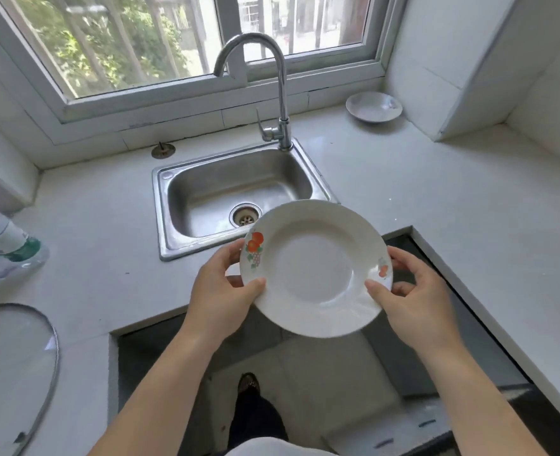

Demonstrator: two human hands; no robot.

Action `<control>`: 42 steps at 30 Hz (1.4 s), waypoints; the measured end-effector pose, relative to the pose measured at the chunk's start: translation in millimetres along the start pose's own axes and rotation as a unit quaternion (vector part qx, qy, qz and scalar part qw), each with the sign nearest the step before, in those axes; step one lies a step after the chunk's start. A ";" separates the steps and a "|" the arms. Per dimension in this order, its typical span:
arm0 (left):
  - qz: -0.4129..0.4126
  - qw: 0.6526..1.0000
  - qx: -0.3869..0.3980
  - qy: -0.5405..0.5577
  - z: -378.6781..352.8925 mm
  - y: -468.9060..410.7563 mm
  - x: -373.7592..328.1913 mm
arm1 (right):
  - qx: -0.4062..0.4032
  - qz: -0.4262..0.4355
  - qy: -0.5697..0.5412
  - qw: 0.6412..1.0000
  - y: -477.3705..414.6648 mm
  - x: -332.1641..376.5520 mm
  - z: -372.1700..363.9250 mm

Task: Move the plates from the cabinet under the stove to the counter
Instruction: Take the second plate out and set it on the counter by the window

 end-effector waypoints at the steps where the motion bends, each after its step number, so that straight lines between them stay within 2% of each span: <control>1: -0.005 1.000 0.014 0.007 0.9 -17.1 -5.1 | -0.014 -0.004 -0.001 1.000 -9.6 4.0 -3.5; 7: -0.049 0.996 0.072 0.022 10.7 -108.3 -33.6 | -0.068 -0.027 0.003 0.997 -58.7 25.1 -35.6; 13: -0.050 0.992 0.116 0.027 14.9 -157.9 -48.3 | -0.106 -0.041 0.019 0.993 -81.0 37.2 -56.1; 23: -0.044 0.978 0.192 0.065 -32.8 -204.1 -69.1 | -0.160 -0.037 0.055 0.985 -120.4 33.7 -26.0; 31: -0.045 0.987 0.153 0.024 -85.9 -268.6 -84.3 | -0.150 -0.036 0.024 0.988 -212.6 19.2 -4.5; 42: -0.059 0.991 0.121 -0.024 -209.8 -352.0 -131.0 | -0.133 -0.050 0.025 0.990 -355.5 -4.7 79.8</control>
Point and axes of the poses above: each hand's wrist, its own y-axis away from the middle knuckle, its own z-axis out of the back of the hand, x = y × z, the point moved 3 cm from there along -y, towards the middle knuckle, and after that the axes turned 2 degrees about z, right-handed, at the moved point
